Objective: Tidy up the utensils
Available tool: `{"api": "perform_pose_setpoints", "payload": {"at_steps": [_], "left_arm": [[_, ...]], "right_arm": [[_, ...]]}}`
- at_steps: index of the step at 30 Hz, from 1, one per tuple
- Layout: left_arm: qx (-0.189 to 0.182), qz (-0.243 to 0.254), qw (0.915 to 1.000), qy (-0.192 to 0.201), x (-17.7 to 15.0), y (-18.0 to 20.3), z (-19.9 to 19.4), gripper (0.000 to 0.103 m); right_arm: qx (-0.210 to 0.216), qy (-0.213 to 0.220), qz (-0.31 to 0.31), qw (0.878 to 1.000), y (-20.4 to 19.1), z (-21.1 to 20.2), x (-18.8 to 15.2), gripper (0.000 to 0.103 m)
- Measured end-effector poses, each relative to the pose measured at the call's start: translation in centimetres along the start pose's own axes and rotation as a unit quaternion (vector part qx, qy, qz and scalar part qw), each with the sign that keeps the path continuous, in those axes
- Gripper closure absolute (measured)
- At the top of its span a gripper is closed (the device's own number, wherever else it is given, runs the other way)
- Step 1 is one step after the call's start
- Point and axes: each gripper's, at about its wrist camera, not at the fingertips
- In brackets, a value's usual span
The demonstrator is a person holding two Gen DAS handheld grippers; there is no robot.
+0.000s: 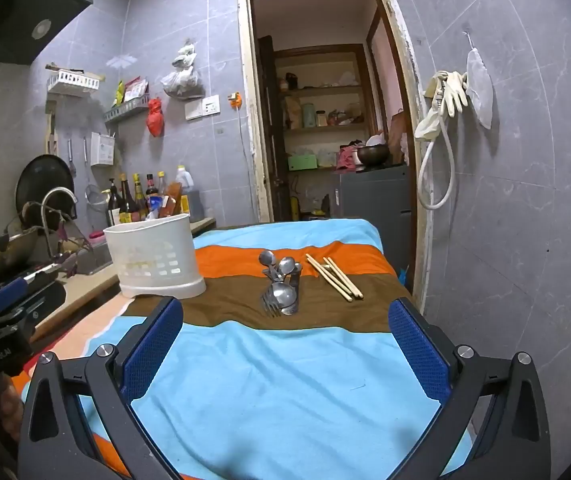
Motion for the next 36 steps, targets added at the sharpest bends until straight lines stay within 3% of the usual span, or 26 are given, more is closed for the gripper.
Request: {"api": "perform_pose_setpoints", "payload": {"at_steps": [36], "left_arm": [[0.0, -0.001, 1.0, 0.002, -0.24, -0.24, -0.53, 0.004]], "right_arm": [[-0.001, 0.0, -0.004, 1.0, -0.08, 0.09, 0.04, 0.0]]}}
Point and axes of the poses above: each gripper's, at about its wrist camera, not at the fingertips, and z roughly the way its jaws point, y to its right, x to its top
